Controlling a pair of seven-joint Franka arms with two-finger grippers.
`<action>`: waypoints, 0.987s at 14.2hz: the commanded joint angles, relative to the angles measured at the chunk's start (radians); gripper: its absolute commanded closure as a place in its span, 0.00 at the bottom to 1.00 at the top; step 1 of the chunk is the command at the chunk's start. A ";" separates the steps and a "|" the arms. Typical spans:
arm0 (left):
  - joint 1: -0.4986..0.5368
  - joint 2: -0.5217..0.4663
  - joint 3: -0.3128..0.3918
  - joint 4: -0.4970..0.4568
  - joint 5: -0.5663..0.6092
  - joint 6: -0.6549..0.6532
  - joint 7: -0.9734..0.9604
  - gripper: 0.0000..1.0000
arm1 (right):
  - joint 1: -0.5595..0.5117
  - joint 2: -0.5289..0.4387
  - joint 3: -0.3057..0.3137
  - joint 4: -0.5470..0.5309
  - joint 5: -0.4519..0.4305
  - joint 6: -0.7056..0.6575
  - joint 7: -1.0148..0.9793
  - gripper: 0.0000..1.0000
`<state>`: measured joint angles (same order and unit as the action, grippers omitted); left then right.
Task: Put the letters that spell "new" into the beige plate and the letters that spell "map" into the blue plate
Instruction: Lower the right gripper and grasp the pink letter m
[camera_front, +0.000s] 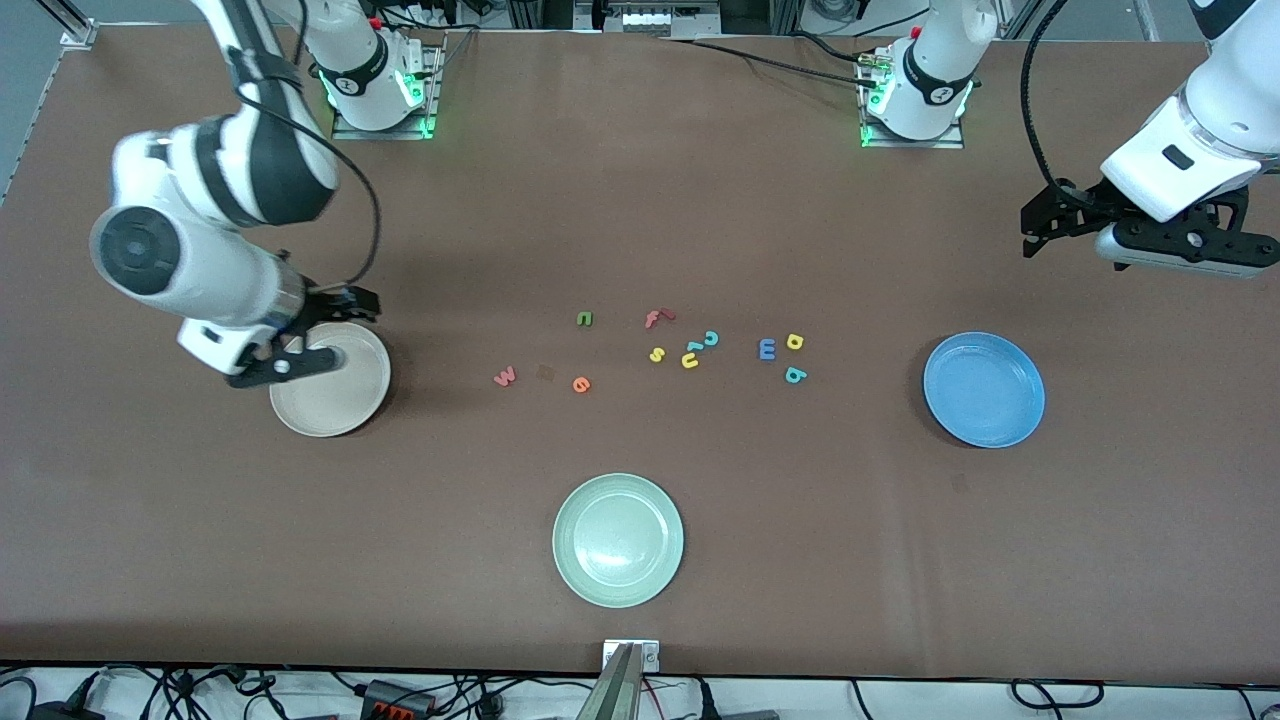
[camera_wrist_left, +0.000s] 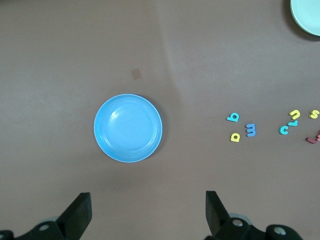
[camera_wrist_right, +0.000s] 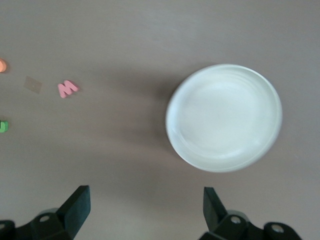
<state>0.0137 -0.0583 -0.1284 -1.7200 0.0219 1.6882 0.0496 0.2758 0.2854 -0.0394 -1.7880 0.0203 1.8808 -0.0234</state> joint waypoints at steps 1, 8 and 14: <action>0.005 -0.005 0.000 0.011 -0.016 -0.013 0.010 0.00 | 0.066 0.082 -0.005 0.013 0.009 0.060 -0.006 0.00; 0.005 -0.005 0.000 0.011 -0.016 -0.013 0.010 0.00 | 0.131 0.185 -0.007 0.019 0.038 0.194 0.510 0.00; 0.005 -0.005 0.000 0.011 -0.016 -0.016 0.010 0.00 | 0.212 0.284 -0.008 0.019 0.092 0.326 0.937 0.00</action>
<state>0.0138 -0.0583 -0.1283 -1.7200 0.0219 1.6882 0.0496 0.4438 0.5356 -0.0424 -1.7844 0.0993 2.1678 0.7769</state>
